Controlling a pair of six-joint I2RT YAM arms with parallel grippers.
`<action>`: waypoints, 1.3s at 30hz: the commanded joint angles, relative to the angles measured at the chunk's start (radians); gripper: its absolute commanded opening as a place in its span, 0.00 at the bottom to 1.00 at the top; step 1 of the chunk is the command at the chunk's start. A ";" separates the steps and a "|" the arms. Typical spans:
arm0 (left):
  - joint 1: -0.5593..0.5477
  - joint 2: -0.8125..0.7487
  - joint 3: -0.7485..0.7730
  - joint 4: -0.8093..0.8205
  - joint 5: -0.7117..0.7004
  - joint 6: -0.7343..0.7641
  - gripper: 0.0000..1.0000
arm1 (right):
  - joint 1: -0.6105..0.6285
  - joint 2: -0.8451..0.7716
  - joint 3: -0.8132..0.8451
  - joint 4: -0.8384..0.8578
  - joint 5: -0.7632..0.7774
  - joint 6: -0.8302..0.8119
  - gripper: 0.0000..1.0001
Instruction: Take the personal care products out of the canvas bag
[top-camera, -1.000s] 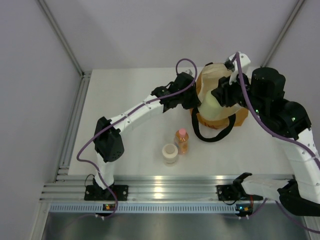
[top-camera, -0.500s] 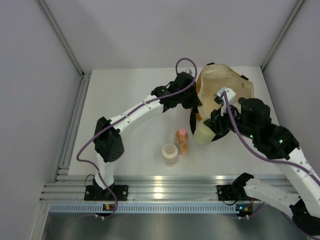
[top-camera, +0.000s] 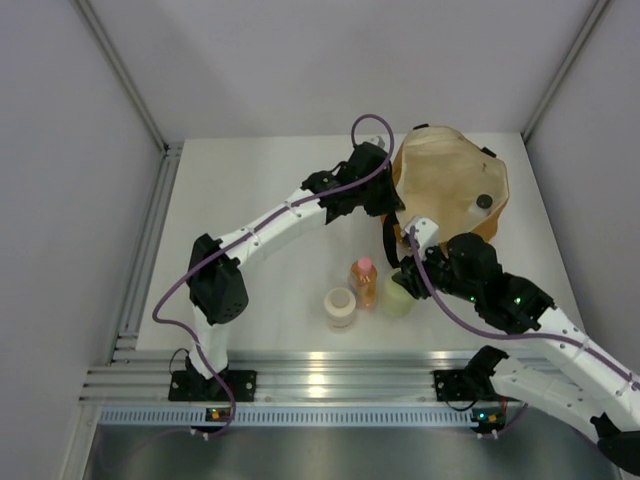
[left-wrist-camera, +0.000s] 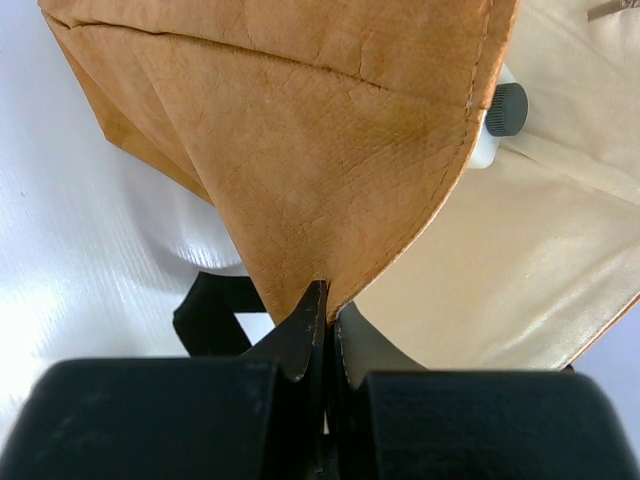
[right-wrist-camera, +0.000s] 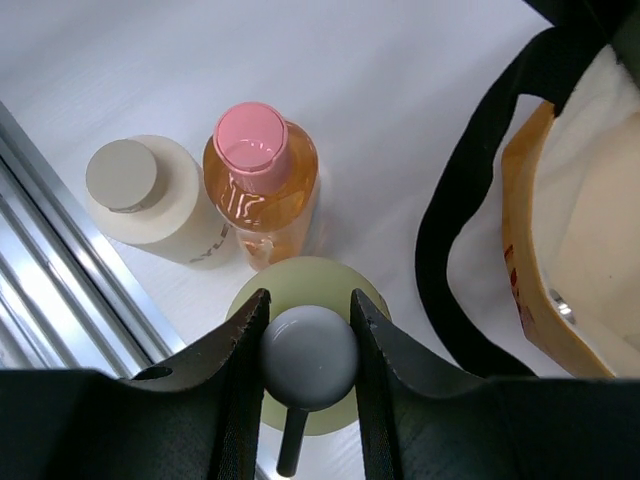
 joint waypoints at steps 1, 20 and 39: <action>-0.005 -0.012 0.040 0.010 0.012 -0.003 0.00 | 0.061 -0.065 -0.061 0.349 0.036 0.002 0.00; -0.005 -0.012 0.036 0.010 0.010 0.007 0.00 | 0.199 -0.102 -0.313 0.508 0.216 0.103 0.36; -0.005 -0.012 0.049 0.011 0.035 -0.016 0.00 | -0.006 0.061 0.209 0.117 0.486 0.246 0.70</action>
